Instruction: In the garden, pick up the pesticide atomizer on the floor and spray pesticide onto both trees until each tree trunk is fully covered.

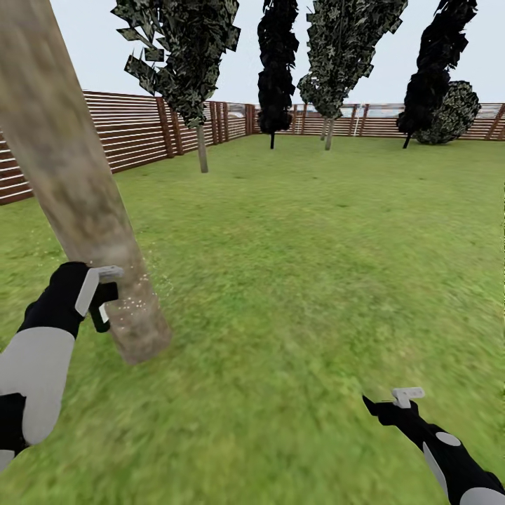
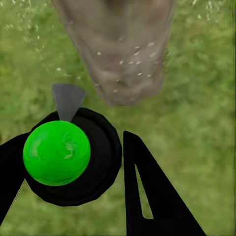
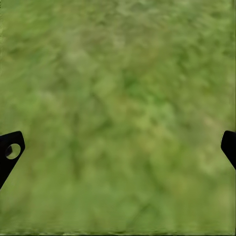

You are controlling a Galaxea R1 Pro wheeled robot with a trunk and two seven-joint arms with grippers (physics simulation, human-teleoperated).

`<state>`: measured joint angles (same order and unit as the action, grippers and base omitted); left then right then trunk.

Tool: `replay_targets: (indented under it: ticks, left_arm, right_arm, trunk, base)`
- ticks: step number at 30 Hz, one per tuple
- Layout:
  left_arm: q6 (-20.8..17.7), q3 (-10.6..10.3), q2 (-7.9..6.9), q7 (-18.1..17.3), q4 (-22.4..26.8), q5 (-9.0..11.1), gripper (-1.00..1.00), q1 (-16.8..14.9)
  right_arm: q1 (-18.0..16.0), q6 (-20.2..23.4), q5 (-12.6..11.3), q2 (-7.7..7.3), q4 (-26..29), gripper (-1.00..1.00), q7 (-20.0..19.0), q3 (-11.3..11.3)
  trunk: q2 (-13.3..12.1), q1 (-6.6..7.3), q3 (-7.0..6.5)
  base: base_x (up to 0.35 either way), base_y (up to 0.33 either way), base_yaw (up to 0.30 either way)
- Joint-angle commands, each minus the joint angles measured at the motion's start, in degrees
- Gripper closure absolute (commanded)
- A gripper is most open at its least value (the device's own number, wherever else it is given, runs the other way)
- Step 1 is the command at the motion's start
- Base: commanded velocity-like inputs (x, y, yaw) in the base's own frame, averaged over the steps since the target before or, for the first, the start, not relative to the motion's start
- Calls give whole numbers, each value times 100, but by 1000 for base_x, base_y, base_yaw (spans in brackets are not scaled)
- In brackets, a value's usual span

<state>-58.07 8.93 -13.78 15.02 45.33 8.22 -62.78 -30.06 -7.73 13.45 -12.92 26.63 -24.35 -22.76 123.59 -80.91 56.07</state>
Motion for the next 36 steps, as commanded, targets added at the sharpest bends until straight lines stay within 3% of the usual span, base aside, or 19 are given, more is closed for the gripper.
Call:
replay_targets:
  ticks: [1, 7, 13, 18, 22, 29, 32, 36]
  left_arm:
    - [-2, -7, 12, 1, 57, -12, 100, 6]
    - [-3, -19, 107, -6, 123, 11, 100, -44]
    - [-17, -40, 589, -6, 202, -23, 100, -378]
    - [-37, -44, 611, -1, 203, -40, 100, -619]
    - [-45, -52, 495, 1, 190, -57, 100, -741]
    - [-55, -58, -11, 1, 143, -41, 100, -682]
    - [-55, -65, -21, -7, 136, -40, 100, -627]
    - [-33, -61, -19, -59, 116, -15, 100, 80]
  right_arm:
    - [0, 0, 0, 0, 0, -100, 0, 0]
    - [0, 0, 2, 0, -8, -100, 0, 0]
    - [0, 0, 1, 0, -9, -100, 0, 0]
    - [0, 0, 3, 0, -9, -100, 0, 0]
    - [0, 0, 2, 0, -9, -100, 0, 0]
    - [0, 0, 4, 0, -7, -100, 1, 0]
    - [0, 0, 1, 0, -6, -100, 0, 0]
    - [0, 0, 0, 0, -7, -100, 0, 0]
  trunk:
    - [0, 0, 0]
    - [0, 0, 0]
    - [0, 0, 0]
    - [0, 0, 0]
    - [0, 0, 0]
    - [0, 0, 0]
    - [0, 0, 0]
    - [0, 0, 0]
  base:
    - [-318, 0, 0]
    - [-108, 0, 0]
    - [0, 0, 0]
    - [0, 0, 0]
    - [0, 0, 0]
    - [0, 0, 0]
    - [0, 0, 0]
    - [0, 0, 0]
